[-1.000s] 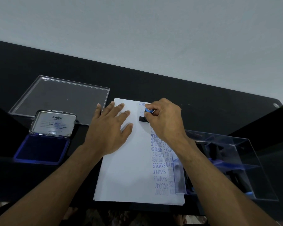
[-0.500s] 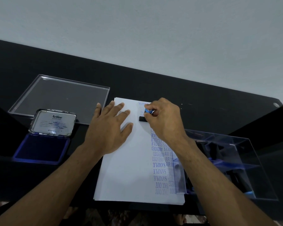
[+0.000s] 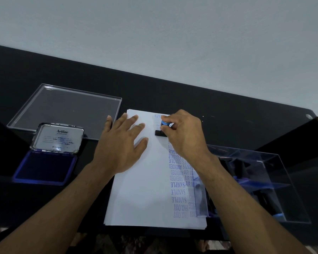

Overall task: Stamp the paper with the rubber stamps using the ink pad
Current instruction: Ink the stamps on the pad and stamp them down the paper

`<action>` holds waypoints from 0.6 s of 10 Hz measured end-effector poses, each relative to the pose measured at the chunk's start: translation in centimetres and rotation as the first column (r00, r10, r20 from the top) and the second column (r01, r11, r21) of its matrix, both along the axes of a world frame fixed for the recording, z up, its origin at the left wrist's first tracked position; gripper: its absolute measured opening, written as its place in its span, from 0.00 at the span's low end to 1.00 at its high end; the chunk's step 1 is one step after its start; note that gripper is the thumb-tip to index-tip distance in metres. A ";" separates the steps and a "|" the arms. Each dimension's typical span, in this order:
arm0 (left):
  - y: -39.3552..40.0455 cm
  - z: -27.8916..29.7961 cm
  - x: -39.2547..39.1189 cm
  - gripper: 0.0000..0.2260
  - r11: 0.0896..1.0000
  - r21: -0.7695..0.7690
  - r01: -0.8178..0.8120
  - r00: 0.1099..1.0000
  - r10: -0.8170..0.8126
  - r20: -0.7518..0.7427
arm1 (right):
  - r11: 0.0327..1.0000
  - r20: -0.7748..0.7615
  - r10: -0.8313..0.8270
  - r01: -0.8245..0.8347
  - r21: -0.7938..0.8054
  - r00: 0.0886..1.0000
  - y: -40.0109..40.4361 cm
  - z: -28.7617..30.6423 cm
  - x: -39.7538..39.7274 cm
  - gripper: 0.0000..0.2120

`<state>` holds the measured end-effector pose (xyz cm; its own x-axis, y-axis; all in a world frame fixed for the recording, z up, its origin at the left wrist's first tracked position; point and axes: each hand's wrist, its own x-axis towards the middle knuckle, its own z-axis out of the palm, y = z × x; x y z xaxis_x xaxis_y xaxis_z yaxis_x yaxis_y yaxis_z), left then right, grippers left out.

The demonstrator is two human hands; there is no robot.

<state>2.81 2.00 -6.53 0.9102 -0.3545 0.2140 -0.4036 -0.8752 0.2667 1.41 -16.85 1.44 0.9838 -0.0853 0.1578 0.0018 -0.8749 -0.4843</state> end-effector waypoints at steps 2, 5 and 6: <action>0.0 -0.1 0.1 0.31 1.000 0.007 0.002 1.000 -0.002 -0.003 | 1.000 0.021 -0.006 0.006 0.013 1.000 -0.1 -0.4 -0.1 0.11; 0.0 0.0 0.1 0.30 1.000 0.007 0.001 1.000 -0.001 -0.001 | 0.999 0.010 -0.015 0.014 0.042 1.000 -0.1 -0.3 -0.2 0.12; 0.0 0.0 0.0 0.30 1.000 0.018 0.001 1.000 -0.001 0.004 | 0.999 0.017 -0.007 0.006 0.036 1.000 0.0 -0.2 -0.3 0.14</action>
